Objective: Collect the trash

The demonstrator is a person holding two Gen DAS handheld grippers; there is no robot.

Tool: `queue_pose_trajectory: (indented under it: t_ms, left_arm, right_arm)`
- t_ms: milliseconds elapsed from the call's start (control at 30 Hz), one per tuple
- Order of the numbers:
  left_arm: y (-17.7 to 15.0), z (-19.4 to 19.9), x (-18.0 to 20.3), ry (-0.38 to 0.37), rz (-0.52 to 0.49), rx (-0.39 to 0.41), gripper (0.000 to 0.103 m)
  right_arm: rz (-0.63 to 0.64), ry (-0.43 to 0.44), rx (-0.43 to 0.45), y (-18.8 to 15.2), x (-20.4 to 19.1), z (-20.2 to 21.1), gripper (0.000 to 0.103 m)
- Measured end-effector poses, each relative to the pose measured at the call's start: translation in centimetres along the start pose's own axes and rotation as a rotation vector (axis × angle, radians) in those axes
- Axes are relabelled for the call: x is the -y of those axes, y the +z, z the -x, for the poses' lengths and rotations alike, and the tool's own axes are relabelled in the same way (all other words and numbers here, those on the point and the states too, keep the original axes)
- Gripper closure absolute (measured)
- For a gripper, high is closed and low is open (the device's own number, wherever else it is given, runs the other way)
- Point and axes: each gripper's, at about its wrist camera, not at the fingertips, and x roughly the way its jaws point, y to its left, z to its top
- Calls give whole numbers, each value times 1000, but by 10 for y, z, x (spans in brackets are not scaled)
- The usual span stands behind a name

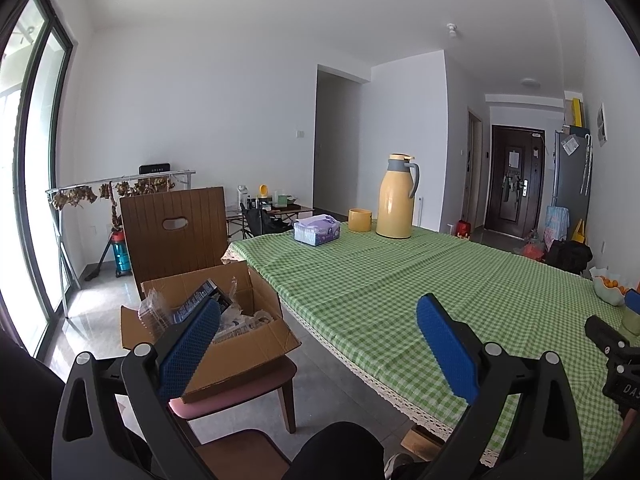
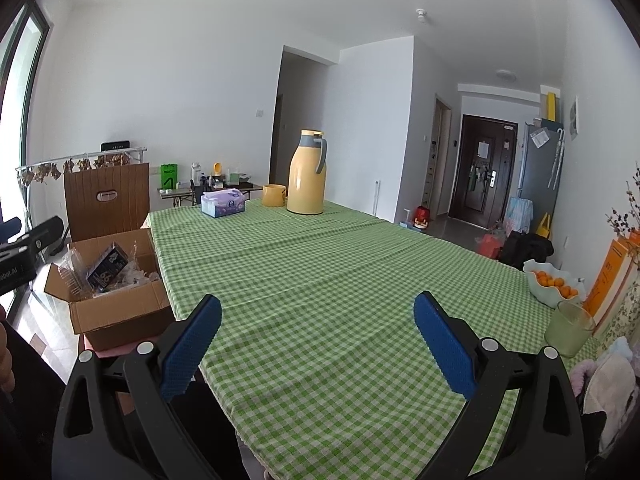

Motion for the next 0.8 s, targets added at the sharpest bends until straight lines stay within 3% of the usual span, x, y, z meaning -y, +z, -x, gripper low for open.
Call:
queue_pose_trajectory:
  t_ms: [800]
  left_arm:
    - [-2,-4,-1,13,3,8,7]
  right_arm:
    - [7,15,-4,0,2,1,10]
